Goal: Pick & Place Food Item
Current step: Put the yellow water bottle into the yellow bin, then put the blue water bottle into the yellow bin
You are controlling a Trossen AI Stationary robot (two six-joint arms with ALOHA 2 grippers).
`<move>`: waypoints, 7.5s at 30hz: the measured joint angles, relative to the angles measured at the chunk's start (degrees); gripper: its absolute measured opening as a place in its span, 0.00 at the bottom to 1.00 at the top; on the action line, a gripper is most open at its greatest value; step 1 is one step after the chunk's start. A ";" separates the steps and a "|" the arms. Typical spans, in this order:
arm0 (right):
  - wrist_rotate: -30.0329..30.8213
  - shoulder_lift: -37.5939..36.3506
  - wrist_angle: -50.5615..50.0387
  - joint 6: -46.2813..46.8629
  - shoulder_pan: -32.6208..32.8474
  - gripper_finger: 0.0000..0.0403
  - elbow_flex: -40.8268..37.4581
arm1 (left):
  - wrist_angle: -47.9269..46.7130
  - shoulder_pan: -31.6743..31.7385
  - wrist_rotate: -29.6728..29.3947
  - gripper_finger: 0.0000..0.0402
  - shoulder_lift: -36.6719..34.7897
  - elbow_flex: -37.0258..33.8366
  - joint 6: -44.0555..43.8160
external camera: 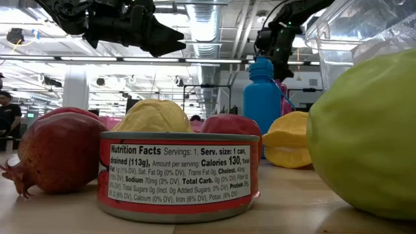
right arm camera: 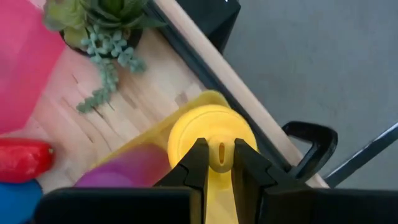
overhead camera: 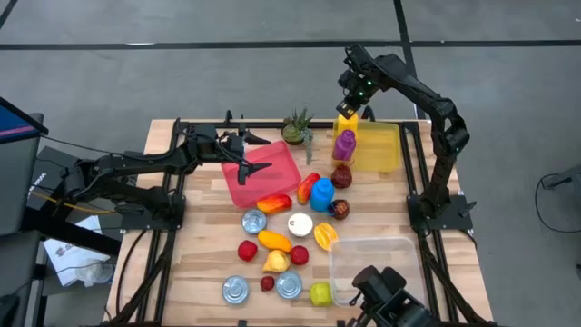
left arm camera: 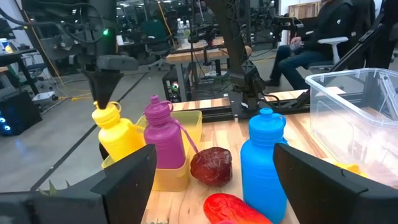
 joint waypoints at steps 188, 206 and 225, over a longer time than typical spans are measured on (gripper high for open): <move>28.55 -42.67 94.50 13.70 57.66 0.41 -80.33 | 7.54 -7.93 -5.22 0.69 5.51 0.39 -4.06; 26.45 -36.52 102.18 13.74 56.13 0.39 -80.28 | 10.08 -7.93 -6.72 0.69 3.91 -3.54 -4.50; 26.47 -36.57 102.21 12.81 56.54 0.03 -80.33 | 10.08 -7.93 -6.67 0.69 3.91 -3.54 -4.59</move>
